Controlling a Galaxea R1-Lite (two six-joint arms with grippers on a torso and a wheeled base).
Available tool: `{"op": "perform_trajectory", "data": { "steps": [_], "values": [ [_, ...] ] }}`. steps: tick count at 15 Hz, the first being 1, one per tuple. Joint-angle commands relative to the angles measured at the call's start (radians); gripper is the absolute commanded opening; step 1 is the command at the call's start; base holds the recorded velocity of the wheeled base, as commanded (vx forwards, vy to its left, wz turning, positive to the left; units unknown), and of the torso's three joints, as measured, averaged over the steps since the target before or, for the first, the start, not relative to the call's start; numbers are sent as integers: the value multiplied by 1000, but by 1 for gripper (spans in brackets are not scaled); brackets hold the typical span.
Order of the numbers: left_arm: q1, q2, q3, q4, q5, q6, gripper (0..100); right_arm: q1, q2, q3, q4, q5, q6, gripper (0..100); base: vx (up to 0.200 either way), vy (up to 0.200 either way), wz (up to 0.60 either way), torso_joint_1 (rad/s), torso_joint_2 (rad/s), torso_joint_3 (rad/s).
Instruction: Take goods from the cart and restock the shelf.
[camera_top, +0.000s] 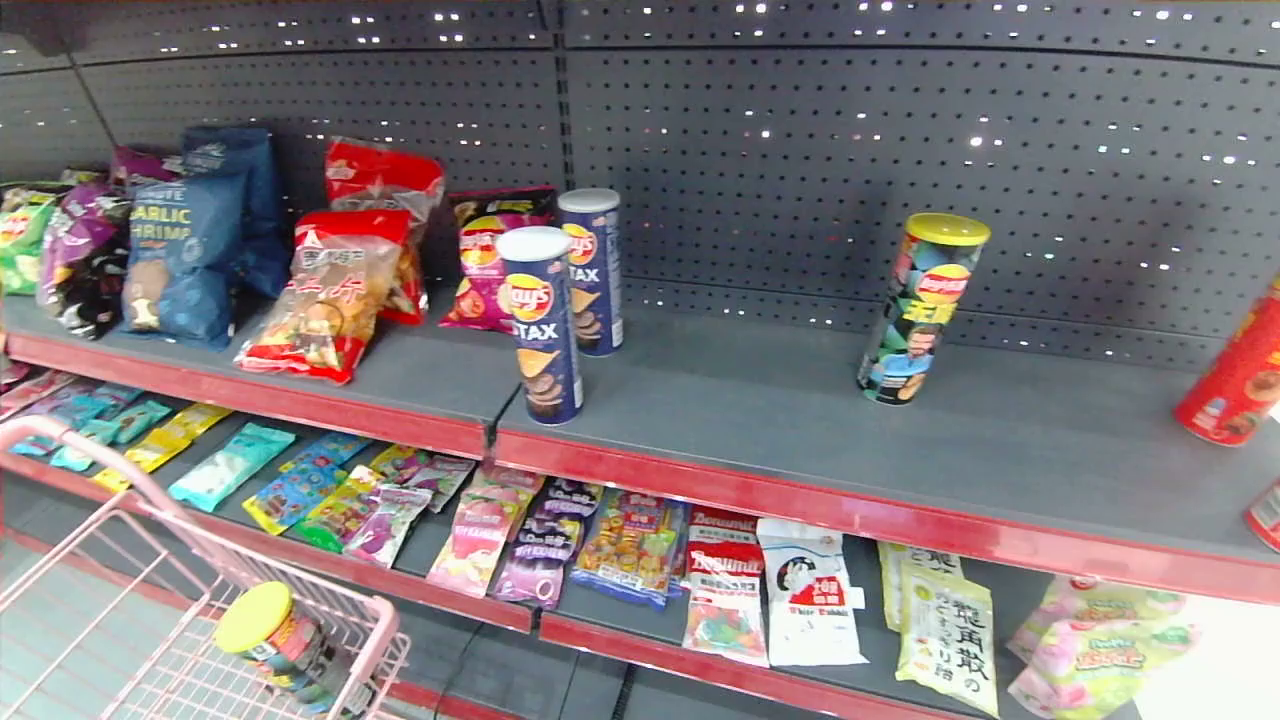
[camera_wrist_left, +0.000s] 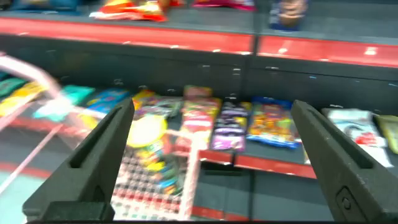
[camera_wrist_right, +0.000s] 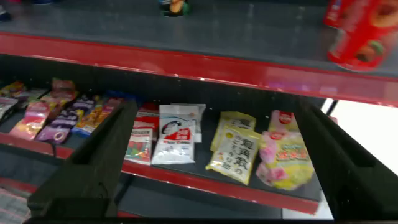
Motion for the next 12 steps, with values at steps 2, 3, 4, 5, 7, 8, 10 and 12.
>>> {"op": "perform_trajectory", "data": {
  "steps": [2, 3, 4, 5, 7, 8, 10, 12],
  "values": [
    [0, 0, 0, 0, 0, -1, 100, 0, 0, 0, 0, 0, -2, 100, 0, 0, 600, 0, 5, 2],
    [0, 0, 0, 0, 1, -1, 100, 0, 1, 0, 0, 0, 0, 100, 0, 0, 600, 7, -2, -2],
    [0, 0, 0, 0, 0, 1, 100, 0, 0, 0, 0, 0, 0, 100, 0, 0, 600, 7, 2, 12],
    [0, 0, 0, 0, 0, -1, 100, 0, 0, 0, 0, 0, 0, 100, 0, 0, 600, -2, 7, 2],
    [0, 0, 0, 0, 0, 1, 100, 0, 0, 0, 0, 0, 1, 100, 0, 0, 600, 0, 5, 7],
    [0, 0, 0, 0, 1, -1, 100, 0, 0, 0, 0, 0, 1, 100, 0, 0, 0, 0, 0, 0],
    [0, 0, 0, 0, 1, 1, 100, 0, 0, 0, 0, 0, 3, 100, 0, 0, 0, 0, 0, 0],
    [0, 0, 0, 0, 1, 1, 100, 0, 0, 0, 0, 0, 3, 100, 0, 0, 0, -102, 212, 122]
  ]
}}
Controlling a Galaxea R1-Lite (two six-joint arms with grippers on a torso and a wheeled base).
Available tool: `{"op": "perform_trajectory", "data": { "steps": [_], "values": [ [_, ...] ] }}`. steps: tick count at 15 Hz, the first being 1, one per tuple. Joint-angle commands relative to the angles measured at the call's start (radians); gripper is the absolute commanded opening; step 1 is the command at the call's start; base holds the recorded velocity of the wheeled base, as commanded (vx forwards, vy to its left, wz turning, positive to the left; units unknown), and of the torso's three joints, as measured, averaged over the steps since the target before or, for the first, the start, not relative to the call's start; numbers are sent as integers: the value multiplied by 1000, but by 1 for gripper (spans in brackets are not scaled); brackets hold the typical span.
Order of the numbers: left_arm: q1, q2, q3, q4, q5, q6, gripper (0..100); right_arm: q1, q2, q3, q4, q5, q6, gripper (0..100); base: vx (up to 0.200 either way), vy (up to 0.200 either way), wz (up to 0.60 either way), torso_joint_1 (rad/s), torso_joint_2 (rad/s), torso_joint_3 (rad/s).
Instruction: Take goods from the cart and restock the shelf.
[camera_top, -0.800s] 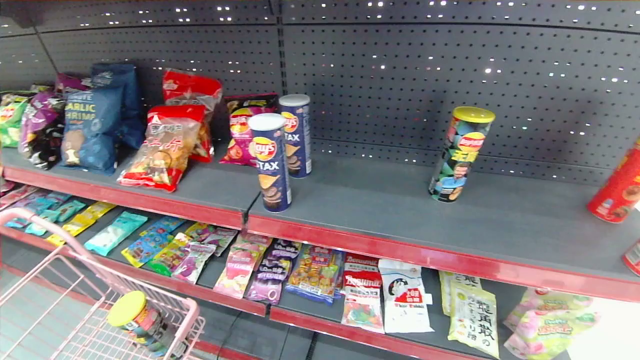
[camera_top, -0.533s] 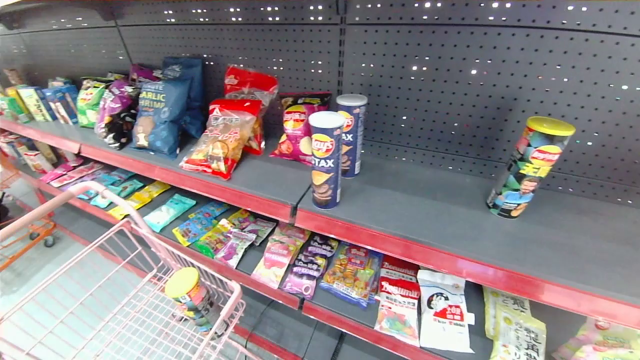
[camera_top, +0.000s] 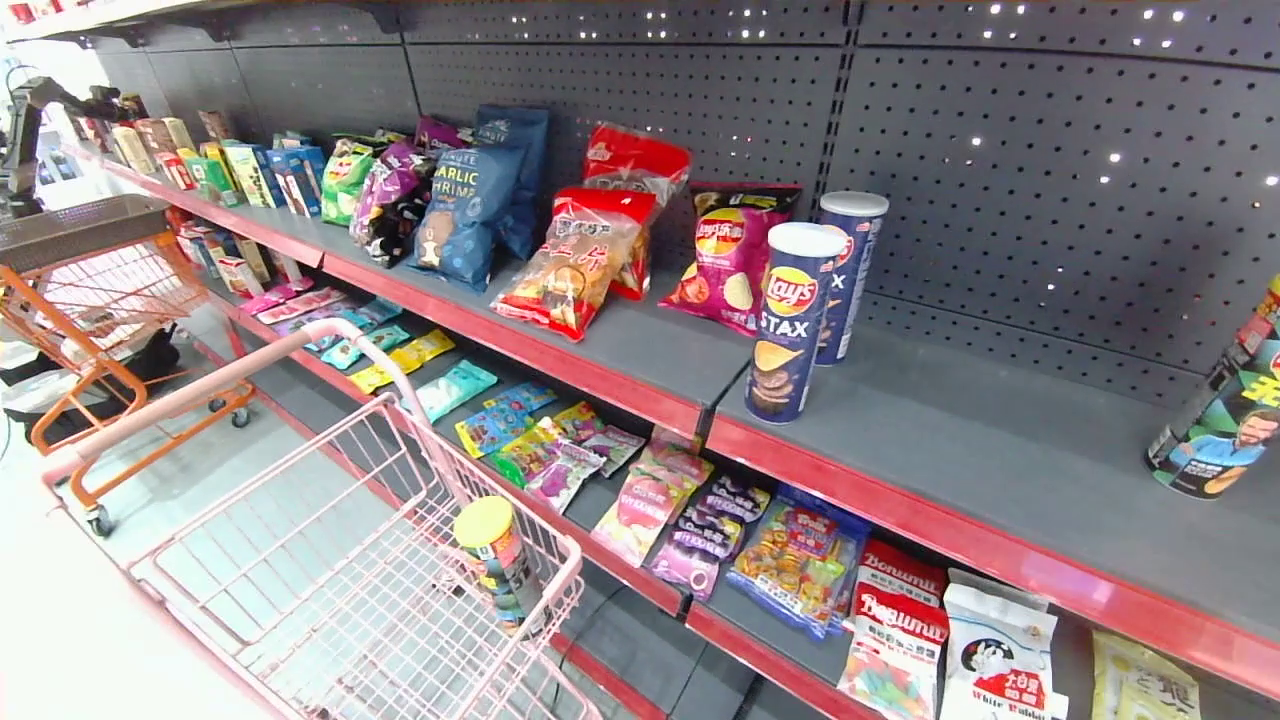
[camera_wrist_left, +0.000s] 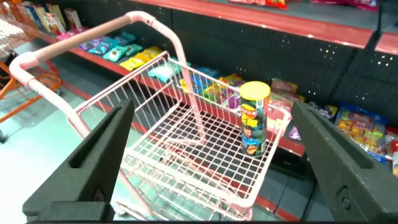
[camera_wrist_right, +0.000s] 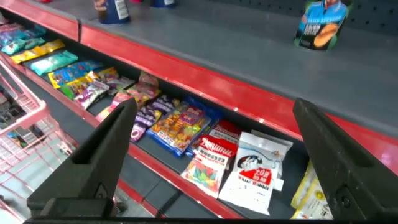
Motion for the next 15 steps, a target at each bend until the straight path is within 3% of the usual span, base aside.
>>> {"op": "perform_trajectory", "data": {
  "steps": [1, 15],
  "values": [
    [0, 0, 0, 0, 0, 1, 100, -1, 0, 0, 0, 0, -1, 100, 0, 0, 0, -149, 334, 183],
    [0, 0, 0, 0, -3, 1, 100, -1, 0, 0, 0, -1, 4, 100, 0, 0, 0, -162, 411, 246]
  ]
}}
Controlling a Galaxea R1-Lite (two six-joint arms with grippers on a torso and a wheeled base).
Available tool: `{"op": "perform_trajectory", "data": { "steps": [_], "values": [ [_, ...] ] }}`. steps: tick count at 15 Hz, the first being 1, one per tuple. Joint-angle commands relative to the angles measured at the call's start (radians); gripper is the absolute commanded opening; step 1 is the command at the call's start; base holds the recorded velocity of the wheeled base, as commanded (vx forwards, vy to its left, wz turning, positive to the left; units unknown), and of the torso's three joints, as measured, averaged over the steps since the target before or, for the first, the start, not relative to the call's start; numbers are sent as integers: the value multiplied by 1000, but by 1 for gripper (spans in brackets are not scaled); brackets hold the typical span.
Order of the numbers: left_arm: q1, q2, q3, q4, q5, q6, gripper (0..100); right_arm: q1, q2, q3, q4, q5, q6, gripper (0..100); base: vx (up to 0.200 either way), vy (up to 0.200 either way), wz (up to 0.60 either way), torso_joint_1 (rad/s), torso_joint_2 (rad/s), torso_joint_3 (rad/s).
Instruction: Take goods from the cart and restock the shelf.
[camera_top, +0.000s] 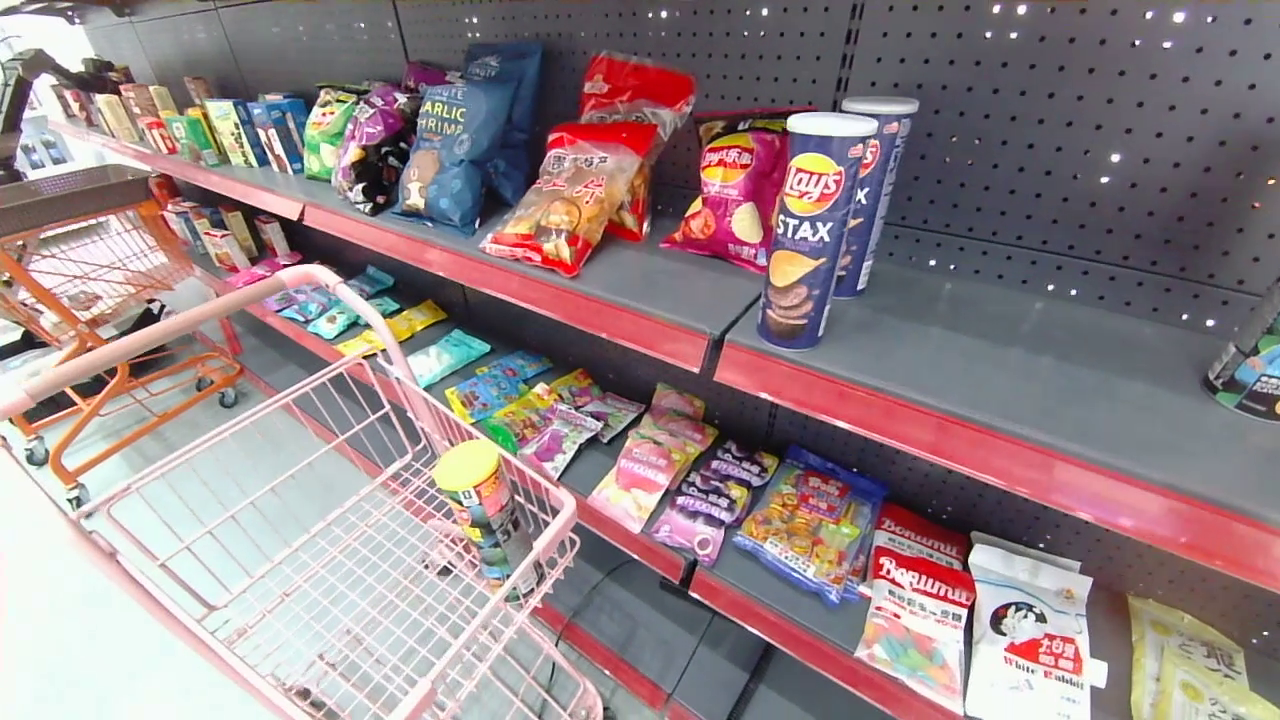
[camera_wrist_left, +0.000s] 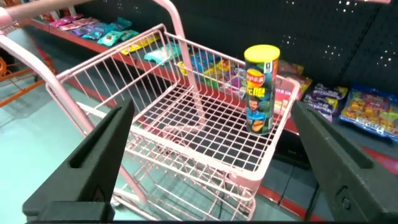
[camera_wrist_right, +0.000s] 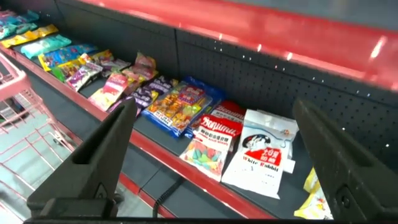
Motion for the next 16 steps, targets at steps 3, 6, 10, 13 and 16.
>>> {"op": "perform_trajectory", "data": {
  "steps": [3, 6, 10, 13, 16],
  "values": [
    [0, 0, 0, 0, -2, 1, 100, 1, 0, 0, 0, 1, 0, 100, 0, 0, 0, -191, 544, 352],
    [-3, 20, -5, 0, -29, 15, 100, 1, 0, 0, 0, 1, 0, 100, 0, 0, 0, -124, 382, 256],
    [-11, 690, -692, -6, -33, -234, 100, 1, 0, 0, 0, 1, 0, 100, 0, 0, 0, -18, 65, 47],
    [-55, 900, -514, -167, -28, -202, 100, 1, 0, 0, 0, 1, -2, 100, 0, 0, 0, 0, 0, 0],
    [-66, 1086, -222, -590, -178, -183, 100, 1, 0, 0, 0, 1, -2, 100, 0, 0, 0, 0, 0, 0]
  ]
}}
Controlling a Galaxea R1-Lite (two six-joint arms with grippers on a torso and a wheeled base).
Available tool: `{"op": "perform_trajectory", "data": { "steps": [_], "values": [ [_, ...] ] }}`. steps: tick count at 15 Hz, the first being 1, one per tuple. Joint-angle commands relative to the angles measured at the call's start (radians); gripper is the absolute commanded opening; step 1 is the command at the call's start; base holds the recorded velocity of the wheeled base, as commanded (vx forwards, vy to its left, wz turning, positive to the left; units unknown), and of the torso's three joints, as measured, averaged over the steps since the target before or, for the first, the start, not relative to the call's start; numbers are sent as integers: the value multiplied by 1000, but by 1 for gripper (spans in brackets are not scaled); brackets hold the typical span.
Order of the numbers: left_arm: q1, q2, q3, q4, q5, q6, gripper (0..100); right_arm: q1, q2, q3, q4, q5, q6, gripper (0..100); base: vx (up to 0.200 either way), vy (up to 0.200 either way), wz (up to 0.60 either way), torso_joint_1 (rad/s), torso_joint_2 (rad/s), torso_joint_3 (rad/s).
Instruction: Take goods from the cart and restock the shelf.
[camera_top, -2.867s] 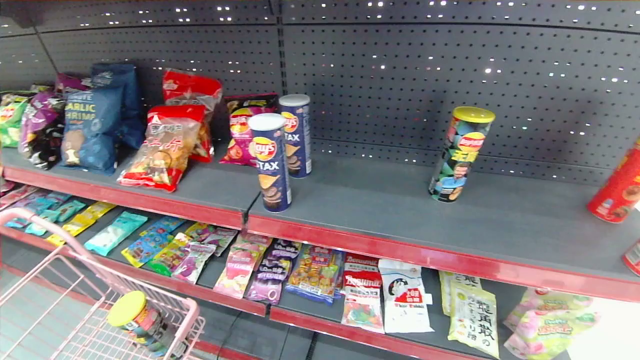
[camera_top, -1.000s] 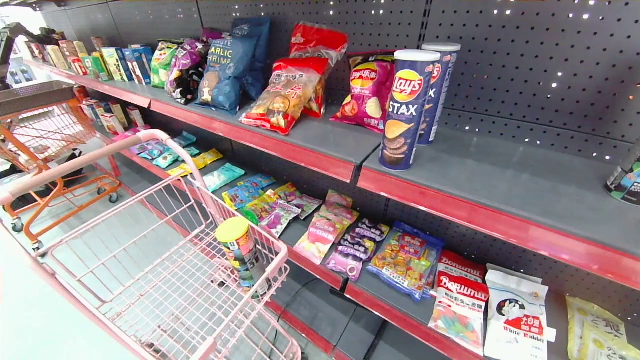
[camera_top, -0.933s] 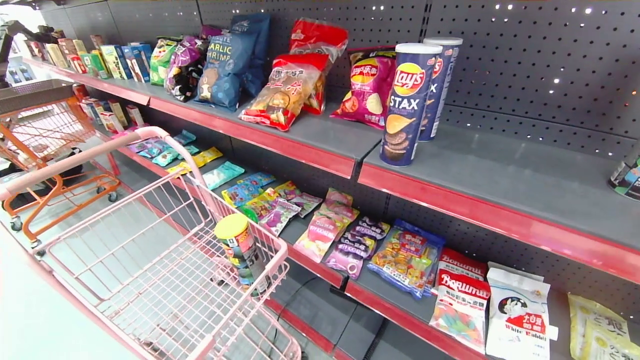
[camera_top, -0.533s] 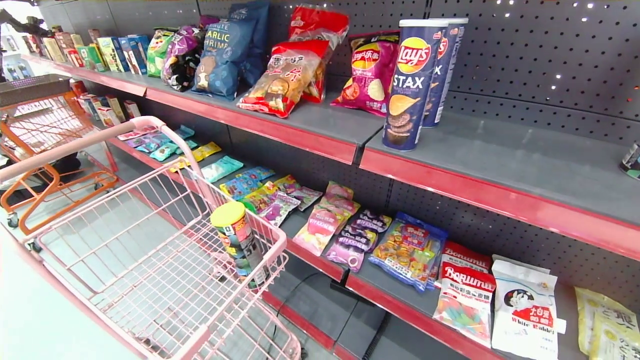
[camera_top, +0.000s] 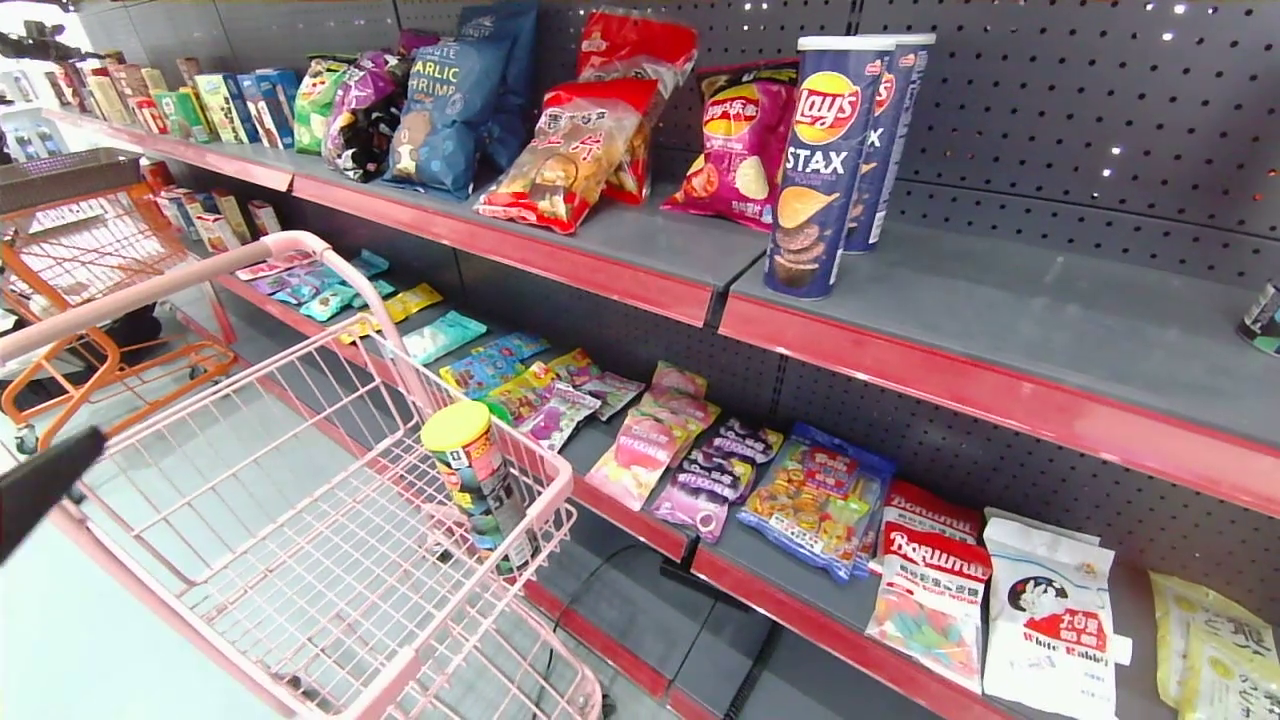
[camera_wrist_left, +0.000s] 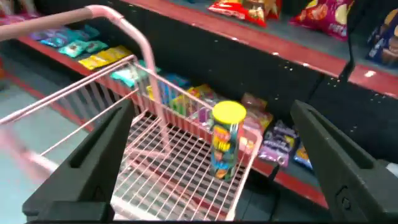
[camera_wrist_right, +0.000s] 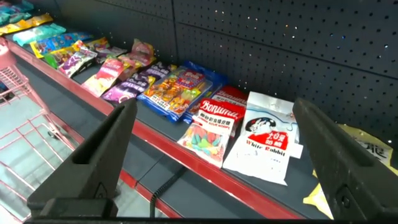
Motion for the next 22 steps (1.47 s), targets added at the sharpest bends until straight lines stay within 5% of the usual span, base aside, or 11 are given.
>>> {"op": "perform_trajectory", "data": {
  "steps": [1, 2, 6, 9, 13, 16, 18, 20, 22],
  "values": [
    [-26, 403, 195, -282, -128, 8, 100, 0, 0, 0, 0, 0, -1, 100, 0, 0, 0, 0, 0, 0],
    [-26, 473, 180, -296, -131, 32, 100, 0, 0, 0, 0, 0, -1, 100, 0, 0, 0, 0, 0, 0],
    [-25, 723, 135, -459, -141, 37, 100, 0, 2, 0, 0, 0, -2, 100, 0, 0, 0, 0, 0, 0],
    [-6, 865, 137, -600, -218, 45, 100, 0, 0, 0, 0, 0, -4, 100, 0, 0, 0, 0, 0, 0],
    [15, 986, 123, -694, -275, 109, 100, 0, 0, 0, 0, 0, -4, 100, 0, 0, 0, 0, 0, 0],
    [29, 1078, 78, -796, -312, 120, 100, 0, 2, 0, 0, 0, -4, 100, 0, 0, 0, 0, 0, 0],
    [27, 1111, 57, -810, -345, 121, 100, 0, 0, 0, 0, 0, -4, 100, 0, 0, 0, 0, 0, 0],
    [26, 1148, 39, -812, -384, 166, 100, 0, 0, 0, 0, 0, -5, 100, 0, 0, 0, 0, 0, 0],
    [21, 1161, 36, -810, -404, 176, 100, 0, 0, 0, 0, 0, -5, 100, 0, 0, 0, 0, 0, 0]
  ]
}}
